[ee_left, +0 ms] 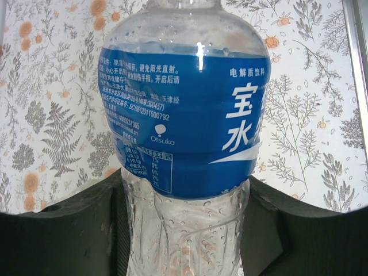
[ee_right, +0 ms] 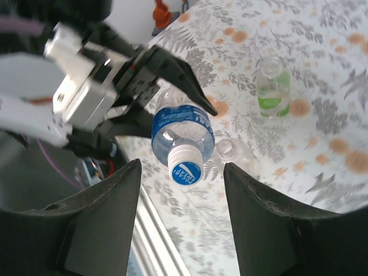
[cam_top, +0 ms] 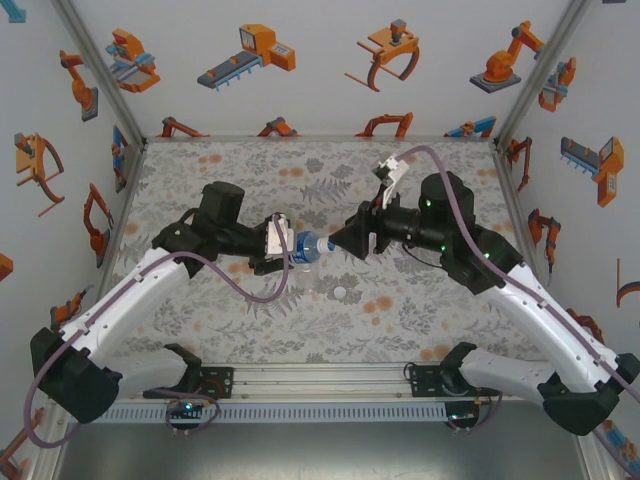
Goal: Screw on the bottle caps
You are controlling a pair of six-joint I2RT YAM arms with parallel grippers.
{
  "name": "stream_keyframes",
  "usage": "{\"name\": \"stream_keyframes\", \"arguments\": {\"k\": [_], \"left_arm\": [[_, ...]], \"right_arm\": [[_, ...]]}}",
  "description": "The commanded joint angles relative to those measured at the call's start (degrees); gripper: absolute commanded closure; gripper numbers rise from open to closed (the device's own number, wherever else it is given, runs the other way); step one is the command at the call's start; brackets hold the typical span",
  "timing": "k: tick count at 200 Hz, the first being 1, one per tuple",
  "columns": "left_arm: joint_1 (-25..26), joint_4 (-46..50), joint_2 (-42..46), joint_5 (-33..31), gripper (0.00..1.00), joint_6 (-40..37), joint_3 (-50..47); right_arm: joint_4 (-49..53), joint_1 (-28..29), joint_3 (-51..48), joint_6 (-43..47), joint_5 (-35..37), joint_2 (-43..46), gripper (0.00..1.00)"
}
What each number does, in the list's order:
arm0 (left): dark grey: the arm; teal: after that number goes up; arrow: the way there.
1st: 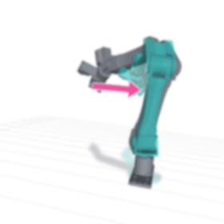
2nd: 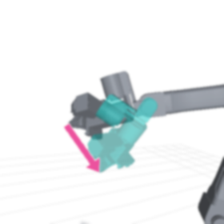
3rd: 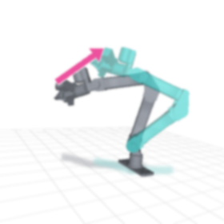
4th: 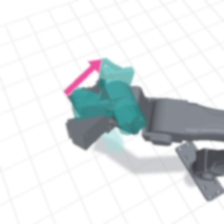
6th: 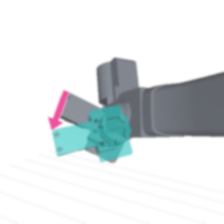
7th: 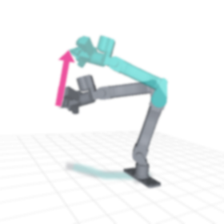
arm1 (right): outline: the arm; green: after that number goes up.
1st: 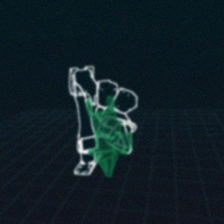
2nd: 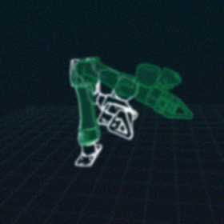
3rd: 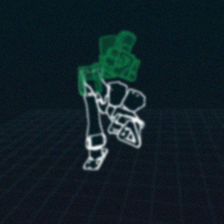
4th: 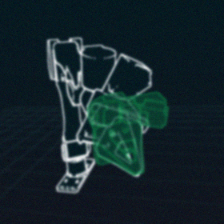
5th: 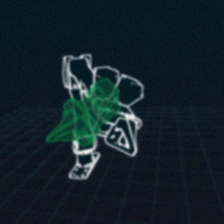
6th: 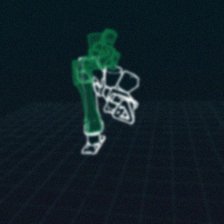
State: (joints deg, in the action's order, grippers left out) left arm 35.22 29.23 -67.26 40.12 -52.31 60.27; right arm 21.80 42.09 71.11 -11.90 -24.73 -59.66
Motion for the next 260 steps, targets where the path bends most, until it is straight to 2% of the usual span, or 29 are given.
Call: {"name": "stream_keyframes", "arguments": {"k": [1, 33, 52, 200, 236, 251, 260], "left_arm": [[0.2, 0.86, 0.48, 2.02, 0.99, -1.0, 0.73], [0.19, 0.92, 0.21, 2.32, 0.99, -0.89, 0.69], [0.26, 0.91, 0.2, 2.44, 0.99, -0.9, 0.67], [0.29, 0.97, -0.06, 2.44, 0.99, -0.83, 0.68], [0.29, 0.98, 0.1, 2.61, 0.99, -0.79, 0.68], [0.21, 0.91, 0.09, 2.65, 0.99, -0.81, 0.72], [0.24, 0.89, -0.01, 2.7, 0.99, -0.76, 0.77]], "right_arm": [[-0.54, -0.03, -0.71, 26.25, -11.29, 0.55, 0.44], [1.58, -0.03, -1.58, 40.86, -16.02, -0.23, 0.44], [1.67, 0.04, -2.39, 45.28, -17.51, -0.87, 0.44], [-6.68, 0.1, -7.23, 42.14, -17.63, -3.09, 0.6], [-6.77, 0.1, -7.17, 39.48, -17.53, -3.01, 0.74], [-7.65, 0.05, -7.23, 34.69, -16.26, -3.14, 0.81], [-8.75, 0.04, -7.38, 29.01, -14.11, -3.29, 0.89]]}}
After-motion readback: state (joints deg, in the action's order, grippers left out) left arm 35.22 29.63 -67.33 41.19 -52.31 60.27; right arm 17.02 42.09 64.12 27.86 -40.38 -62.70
